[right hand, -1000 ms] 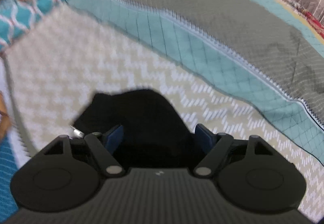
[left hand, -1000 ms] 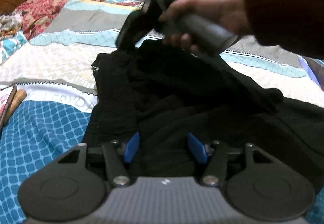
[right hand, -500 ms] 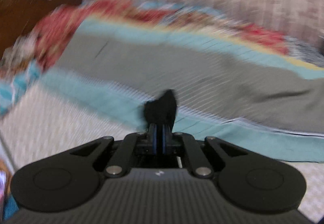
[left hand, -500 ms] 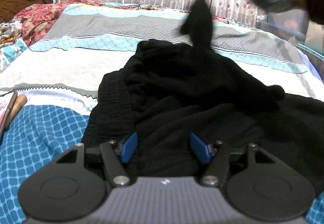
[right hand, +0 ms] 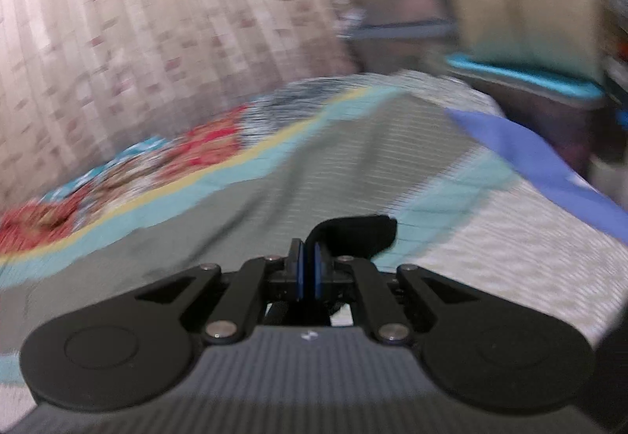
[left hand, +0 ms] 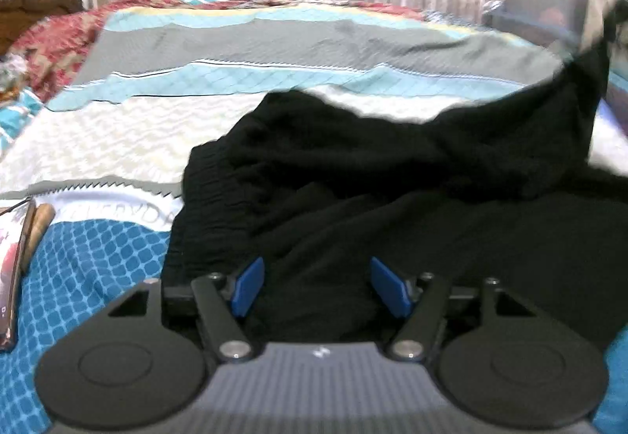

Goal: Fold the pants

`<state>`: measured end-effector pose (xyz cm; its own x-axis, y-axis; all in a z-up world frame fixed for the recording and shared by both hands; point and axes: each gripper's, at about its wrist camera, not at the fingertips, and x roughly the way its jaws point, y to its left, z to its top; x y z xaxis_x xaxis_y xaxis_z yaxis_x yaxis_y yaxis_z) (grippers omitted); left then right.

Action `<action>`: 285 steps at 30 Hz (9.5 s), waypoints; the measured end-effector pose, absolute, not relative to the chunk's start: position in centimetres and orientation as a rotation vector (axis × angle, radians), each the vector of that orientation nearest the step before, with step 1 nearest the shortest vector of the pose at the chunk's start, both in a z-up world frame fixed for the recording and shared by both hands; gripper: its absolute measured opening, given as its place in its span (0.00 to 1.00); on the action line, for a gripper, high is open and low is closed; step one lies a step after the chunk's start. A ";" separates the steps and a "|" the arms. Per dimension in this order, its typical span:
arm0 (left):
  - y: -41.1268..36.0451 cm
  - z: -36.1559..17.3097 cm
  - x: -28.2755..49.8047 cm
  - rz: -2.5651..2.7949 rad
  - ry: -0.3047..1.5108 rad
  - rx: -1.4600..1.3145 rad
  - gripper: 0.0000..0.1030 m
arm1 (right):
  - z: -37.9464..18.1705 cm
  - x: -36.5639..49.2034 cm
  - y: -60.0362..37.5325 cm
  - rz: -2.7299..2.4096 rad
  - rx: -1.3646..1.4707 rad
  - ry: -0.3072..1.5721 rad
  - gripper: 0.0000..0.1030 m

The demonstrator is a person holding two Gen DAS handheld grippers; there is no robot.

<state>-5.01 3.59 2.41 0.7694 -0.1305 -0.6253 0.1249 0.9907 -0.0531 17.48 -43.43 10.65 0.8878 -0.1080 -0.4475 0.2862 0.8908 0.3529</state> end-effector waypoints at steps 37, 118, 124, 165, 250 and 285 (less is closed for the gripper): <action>11.9 7.8 2.4 0.010 0.576 -0.095 0.22 | 4.4 13.9 -48.3 -0.402 0.313 0.515 0.06; 14.2 3.4 1.0 0.165 0.882 -0.325 0.84 | -0.2 19.0 -53.7 -0.484 0.578 0.505 0.08; 13.8 1.8 0.0 0.104 0.951 -0.362 0.84 | 1.9 18.9 -53.6 -0.620 0.323 0.607 0.45; 16.5 0.4 -7.0 -0.078 0.970 -0.878 0.18 | -4.1 -3.5 -10.3 0.826 -0.484 0.723 0.40; 12.5 2.7 16.4 -0.200 0.830 -0.019 0.45 | -5.8 4.4 -25.2 0.532 0.555 1.032 0.40; 8.2 5.9 -1.0 -0.165 0.781 -0.046 0.15 | -1.8 32.4 -52.3 -0.522 0.418 0.872 0.10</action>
